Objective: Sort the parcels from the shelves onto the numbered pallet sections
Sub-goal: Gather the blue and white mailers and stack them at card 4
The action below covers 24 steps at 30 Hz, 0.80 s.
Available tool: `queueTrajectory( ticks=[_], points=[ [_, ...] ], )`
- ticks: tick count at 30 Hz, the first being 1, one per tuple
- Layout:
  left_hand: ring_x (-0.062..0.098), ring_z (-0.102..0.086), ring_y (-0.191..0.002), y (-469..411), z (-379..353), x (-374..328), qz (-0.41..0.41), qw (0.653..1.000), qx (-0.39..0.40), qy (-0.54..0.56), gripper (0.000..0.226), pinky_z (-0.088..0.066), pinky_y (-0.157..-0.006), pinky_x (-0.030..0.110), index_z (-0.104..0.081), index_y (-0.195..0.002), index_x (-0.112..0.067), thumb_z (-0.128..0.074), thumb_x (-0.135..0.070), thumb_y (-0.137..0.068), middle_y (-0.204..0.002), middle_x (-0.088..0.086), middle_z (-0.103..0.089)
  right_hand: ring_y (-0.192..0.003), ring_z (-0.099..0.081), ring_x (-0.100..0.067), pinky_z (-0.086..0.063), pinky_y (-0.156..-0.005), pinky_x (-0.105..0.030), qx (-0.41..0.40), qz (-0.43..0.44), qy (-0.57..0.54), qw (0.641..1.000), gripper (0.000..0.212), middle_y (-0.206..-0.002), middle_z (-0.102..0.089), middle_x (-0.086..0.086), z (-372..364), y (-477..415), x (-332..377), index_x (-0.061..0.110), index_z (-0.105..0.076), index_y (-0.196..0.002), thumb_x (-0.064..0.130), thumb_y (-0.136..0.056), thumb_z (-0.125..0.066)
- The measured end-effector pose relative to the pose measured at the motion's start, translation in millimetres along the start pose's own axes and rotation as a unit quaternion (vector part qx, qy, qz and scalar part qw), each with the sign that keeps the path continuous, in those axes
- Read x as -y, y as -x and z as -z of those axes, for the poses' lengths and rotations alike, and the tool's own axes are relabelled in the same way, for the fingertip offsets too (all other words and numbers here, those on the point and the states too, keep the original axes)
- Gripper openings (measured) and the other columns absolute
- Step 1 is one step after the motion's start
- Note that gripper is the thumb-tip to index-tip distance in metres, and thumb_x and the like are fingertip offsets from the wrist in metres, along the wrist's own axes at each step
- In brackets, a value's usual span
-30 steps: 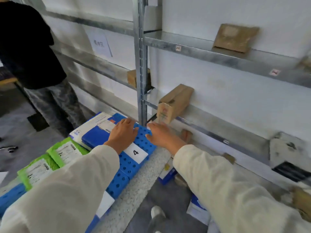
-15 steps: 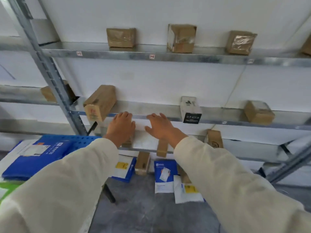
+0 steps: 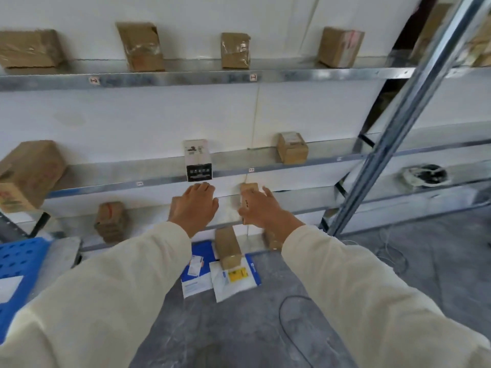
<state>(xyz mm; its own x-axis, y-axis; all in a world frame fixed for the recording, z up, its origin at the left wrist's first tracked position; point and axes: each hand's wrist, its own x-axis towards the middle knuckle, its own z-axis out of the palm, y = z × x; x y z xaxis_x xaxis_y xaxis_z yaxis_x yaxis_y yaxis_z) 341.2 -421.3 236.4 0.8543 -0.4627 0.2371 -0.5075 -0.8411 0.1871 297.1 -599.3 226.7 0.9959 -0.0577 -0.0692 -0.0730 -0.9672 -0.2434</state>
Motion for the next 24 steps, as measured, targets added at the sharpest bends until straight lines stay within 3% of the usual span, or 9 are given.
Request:
queueTrajectory(
  ticks=[6, 11, 15, 24],
  points=[
    [0.019, -0.050, -0.119, 12, -49, -68, 0.012, 0.999, 0.047, 0.015, 0.034, -0.040, -0.103, 0.035, -0.053, -0.126, -0.012, -0.043, -0.030, -0.099, -0.127, 0.004, -0.055, -0.125, -0.049, -0.021, -0.010, -0.117, -0.046, 0.033, 0.017, -0.037, 0.999, 0.039, -0.130, -0.056, 0.000, -19, 36, -85, 0.023, -0.044, -0.131, 0.036, -0.095, -0.044],
    [0.020, -0.050, -0.119, 30, -86, -86, 0.042, 0.995, 0.092, -0.006, 0.032, -0.039, -0.102, 0.032, -0.052, -0.126, -0.012, -0.042, -0.028, -0.100, -0.127, 0.003, -0.055, -0.135, -0.040, -0.026, -0.021, -0.116, -0.052, 0.085, 0.002, -0.030, 0.996, 0.051, -0.142, -0.048, 0.001, -54, 34, -118, 0.024, -0.039, -0.138, 0.047, -0.093, -0.042],
    [0.019, -0.051, -0.117, 40, -116, -70, 0.042, 0.990, 0.124, -0.047, 0.031, -0.039, -0.103, 0.032, -0.053, -0.125, -0.012, -0.047, -0.026, -0.099, -0.125, 0.002, -0.056, -0.128, -0.041, -0.026, -0.020, -0.114, -0.044, 0.094, 0.021, -0.037, 0.995, 0.048, -0.137, -0.051, -0.005, -74, 21, -119, 0.016, -0.044, -0.136, 0.041, -0.095, -0.044],
    [0.017, -0.051, -0.117, 33, -178, 7, 0.132, 0.976, 0.172, -0.024, 0.035, -0.037, -0.104, 0.029, -0.051, -0.127, -0.013, -0.039, -0.029, -0.099, -0.126, 0.002, -0.056, -0.126, -0.046, -0.025, -0.019, -0.115, -0.042, 0.170, 0.053, -0.032, 0.984, 0.046, -0.133, -0.052, -0.005, -132, -34, -84, 0.014, -0.042, -0.137, 0.034, -0.096, -0.044]
  ],
)
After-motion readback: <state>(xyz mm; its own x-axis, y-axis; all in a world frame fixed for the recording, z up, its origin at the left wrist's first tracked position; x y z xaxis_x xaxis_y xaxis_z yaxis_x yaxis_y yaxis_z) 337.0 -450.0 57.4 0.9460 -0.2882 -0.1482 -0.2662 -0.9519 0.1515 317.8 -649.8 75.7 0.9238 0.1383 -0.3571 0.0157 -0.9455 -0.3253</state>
